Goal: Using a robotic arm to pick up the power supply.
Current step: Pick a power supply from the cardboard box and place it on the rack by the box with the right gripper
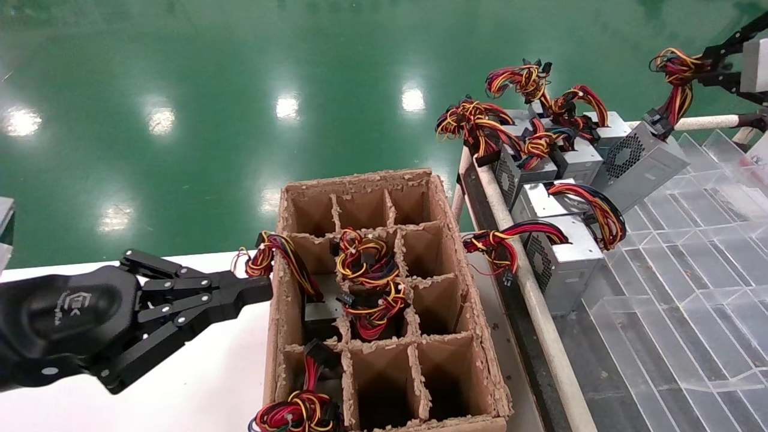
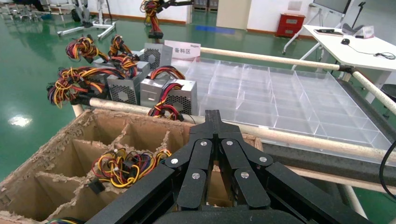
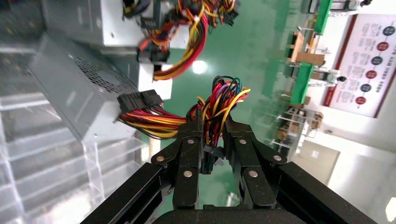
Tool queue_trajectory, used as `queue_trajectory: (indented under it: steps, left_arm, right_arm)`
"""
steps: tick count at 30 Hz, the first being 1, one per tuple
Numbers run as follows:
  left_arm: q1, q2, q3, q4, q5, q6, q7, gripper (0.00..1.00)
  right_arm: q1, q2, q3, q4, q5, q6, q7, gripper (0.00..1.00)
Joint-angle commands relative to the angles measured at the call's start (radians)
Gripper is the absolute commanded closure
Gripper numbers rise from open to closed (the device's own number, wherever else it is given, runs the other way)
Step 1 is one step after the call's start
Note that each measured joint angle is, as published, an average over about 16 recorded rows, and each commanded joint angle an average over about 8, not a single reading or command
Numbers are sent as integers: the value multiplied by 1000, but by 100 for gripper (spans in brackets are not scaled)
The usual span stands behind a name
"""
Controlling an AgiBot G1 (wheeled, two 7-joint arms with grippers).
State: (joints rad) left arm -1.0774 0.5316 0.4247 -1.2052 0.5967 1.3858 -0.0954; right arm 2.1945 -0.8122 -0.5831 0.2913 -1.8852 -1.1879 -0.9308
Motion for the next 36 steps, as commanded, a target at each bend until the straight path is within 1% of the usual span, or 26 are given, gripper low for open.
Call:
queue_trajectory:
  steps: [1,6,12,16,22,31,32,33,36]
  left_arm:
    - [0,0,0,0,0,0,0,100]
    - [0,0,0,0,0,0,0,100]
    - [0,0,0,0,0,0,0,100]
    - [0,0,0,0,0,0,0,100]
    - [0,0,0,0,0,0,0,100]
    - [0,0,0,0,0,0,0,100]
    - [0,0,0,0,0,0,0,100]
    - [0,0,0,0,0,0,0,100]
    - [0,0,0,0,0,0,0,100]
  right_arm:
    - [4,-4,0,-15,-2,20,-27,100]
    - [15,-20,-1,-53,-5,60,-95,100]
    - [24,-43,2,-97,1,79,-159,100]
    - [27,-56,6,-123,10,69,-192,100]
    - [33,-70,9,-159,20,35,-225,100]
    - [37,-85,3,-204,13,6,-239,100]
    - [38,-87,2,-209,13,4,-238,96]
    - [40,-89,2,-213,12,2,-237,86]
    - [46,-95,0,-227,10,-4,-228,48]
